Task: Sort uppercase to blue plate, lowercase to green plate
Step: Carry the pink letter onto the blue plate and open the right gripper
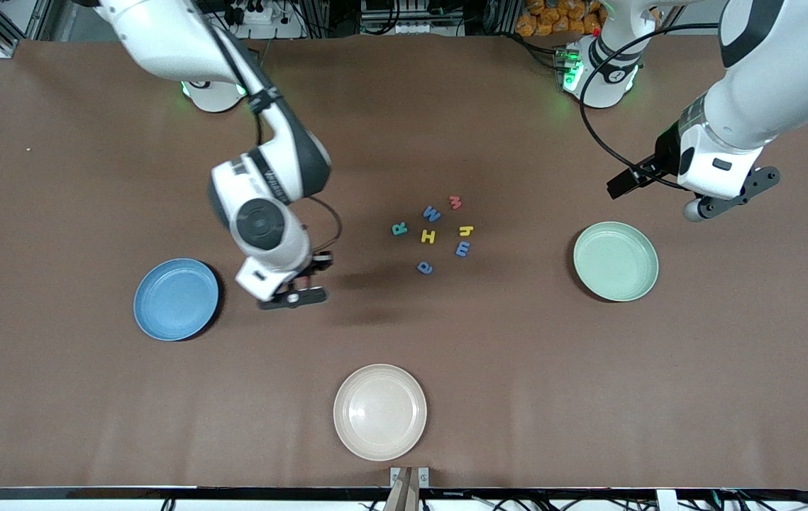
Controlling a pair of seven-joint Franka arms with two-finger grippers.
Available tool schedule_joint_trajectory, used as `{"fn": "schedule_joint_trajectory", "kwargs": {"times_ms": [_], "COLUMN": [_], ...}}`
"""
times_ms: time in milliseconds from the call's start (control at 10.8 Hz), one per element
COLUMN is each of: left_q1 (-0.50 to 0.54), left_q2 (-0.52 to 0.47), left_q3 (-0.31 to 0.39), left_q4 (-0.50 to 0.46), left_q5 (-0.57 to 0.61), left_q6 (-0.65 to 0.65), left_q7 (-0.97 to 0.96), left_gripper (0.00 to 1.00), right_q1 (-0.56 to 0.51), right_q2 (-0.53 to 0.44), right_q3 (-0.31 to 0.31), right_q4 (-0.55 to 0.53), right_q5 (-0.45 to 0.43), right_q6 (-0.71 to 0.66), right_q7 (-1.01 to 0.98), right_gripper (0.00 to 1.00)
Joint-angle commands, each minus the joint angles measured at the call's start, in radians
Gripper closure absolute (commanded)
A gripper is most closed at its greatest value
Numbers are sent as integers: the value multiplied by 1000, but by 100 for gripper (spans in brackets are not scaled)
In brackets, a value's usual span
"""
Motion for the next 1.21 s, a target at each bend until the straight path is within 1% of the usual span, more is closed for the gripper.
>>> {"fn": "schedule_joint_trajectory", "kwargs": {"times_ms": [0, 93, 279, 465, 558, 651, 744, 929, 1115], "left_q1": [18, 18, 10, 10, 10, 9, 6, -8, -57], "left_q2": [-19, -19, -19, -13, -11, -4, 12, 57, 108], "left_q3": [-12, -12, -20, -95, -124, -146, -161, -189, -189], "left_q4": [-28, -36, -68, -118, -147, -170, -196, -214, -214], "left_q5": [-13, -13, -24, -23, -23, -23, -23, -18, -10], "left_q6": [26, 32, 80, 181, 230, 270, 313, 380, 428], "left_q7": [-15, -17, -47, -147, -185, -211, -225, -293, -375], "left_gripper": [0, 0, 0, 0, 0, 0, 0, 0, 0], "right_q1": [-160, -235, -339, -412, -442, -452, -463, -461, -446], "right_q2": [-31, -29, -23, -8, 4, 12, 3, -32, -127], "right_q3": [12, 12, 12, 12, 12, 12, 12, 13, 13], "right_q4": [-83, -100, -100, -100, -101, -101, -104, -106, -106], "right_q5": [-12, -12, -11, -12, -11, -11, -12, -3, -3], "right_q6": [1, 7, 27, 73, 91, 93, 83, 55, 24], "right_q7": [-63, -127, -203, -273, -306, -317, -317, -303, -314], "right_gripper": [100, 100, 100, 100, 89, 21, 0, 0, 0]}}
